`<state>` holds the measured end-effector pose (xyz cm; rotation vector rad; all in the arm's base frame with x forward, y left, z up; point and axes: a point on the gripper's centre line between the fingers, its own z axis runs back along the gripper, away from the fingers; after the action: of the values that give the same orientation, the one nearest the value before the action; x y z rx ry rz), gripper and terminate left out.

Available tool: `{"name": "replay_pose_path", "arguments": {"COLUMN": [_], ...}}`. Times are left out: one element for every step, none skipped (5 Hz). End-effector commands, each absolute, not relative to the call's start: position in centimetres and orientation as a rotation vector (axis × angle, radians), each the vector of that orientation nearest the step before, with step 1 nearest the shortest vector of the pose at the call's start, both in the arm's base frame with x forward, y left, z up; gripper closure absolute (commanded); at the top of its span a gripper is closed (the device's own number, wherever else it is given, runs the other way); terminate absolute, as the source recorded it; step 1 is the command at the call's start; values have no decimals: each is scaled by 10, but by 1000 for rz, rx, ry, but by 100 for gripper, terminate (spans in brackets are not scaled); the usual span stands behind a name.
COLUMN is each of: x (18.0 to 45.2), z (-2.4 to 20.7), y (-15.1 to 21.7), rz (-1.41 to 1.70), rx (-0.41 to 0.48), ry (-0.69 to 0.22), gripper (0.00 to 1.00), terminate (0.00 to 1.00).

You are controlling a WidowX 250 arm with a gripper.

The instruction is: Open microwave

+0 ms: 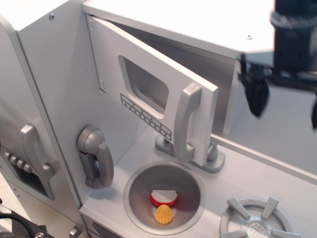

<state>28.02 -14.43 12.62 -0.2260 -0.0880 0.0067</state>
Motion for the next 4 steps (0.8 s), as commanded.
{"name": "replay_pose_path", "arguments": {"x": [284, 278, 261, 236], "z": [138, 142, 136, 133], "y": [-99, -71, -58, -45], "rz": [12, 30, 26, 19], "rx": [-149, -147, -133, -83], "ry": [-156, -154, -140, -126], "gripper": [0, 0, 0, 0], "terminate": [0, 0, 0, 0]}}
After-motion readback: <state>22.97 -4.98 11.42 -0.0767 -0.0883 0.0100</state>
